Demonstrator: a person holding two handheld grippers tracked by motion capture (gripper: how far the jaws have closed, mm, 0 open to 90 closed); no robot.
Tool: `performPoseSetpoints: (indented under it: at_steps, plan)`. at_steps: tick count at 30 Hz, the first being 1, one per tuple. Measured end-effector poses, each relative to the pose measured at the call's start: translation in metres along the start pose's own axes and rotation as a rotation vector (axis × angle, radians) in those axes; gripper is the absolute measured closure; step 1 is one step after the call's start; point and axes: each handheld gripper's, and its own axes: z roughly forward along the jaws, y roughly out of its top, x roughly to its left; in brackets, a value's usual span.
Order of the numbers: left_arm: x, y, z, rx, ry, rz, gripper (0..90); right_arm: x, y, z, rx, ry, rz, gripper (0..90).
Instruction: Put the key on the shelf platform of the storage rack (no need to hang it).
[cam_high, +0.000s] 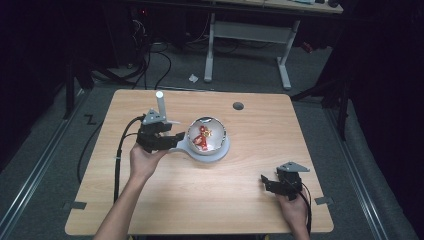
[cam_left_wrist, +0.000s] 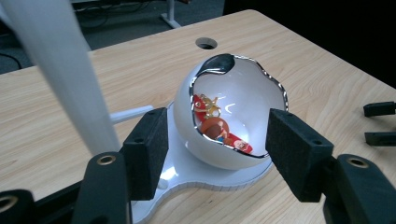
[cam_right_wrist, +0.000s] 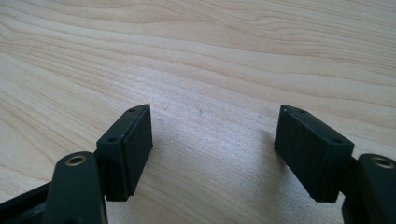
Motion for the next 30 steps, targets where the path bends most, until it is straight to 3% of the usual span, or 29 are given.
performPoseSetpoints:
  at_steps: [1, 4, 7, 21, 25, 30]
  plan:
    - [0.000, 0.002, -0.001, -0.002, 0.006, -0.017, 39.4, 0.000, 0.000, 0.000, 0.001, 0.000, 0.000, 28.1]
    - [0.000, 0.006, -0.008, -0.003, -0.007, -0.010, 38.9, 0.000, 0.000, 0.000, 0.000, 0.000, -0.001, 28.0]
    - [0.000, 0.011, -0.014, -0.016, -0.001, -0.034, 38.5, 0.000, 0.000, 0.000, 0.000, 0.000, -0.001, 28.0]
    - [0.026, 0.035, -0.039, -0.073, 0.006, -0.093, 37.6, 0.000, 0.000, 0.000, 0.000, 0.000, -0.001, 28.0]
    - [0.031, 0.043, -0.048, -0.097, -0.010, -0.108, 37.5, 0.000, 0.000, 0.000, 0.000, 0.000, -0.001, 28.0]
    - [0.036, 0.047, -0.053, -0.108, -0.003, -0.102, 37.2, 0.000, 0.000, 0.000, 0.000, 0.000, -0.001, 28.0]
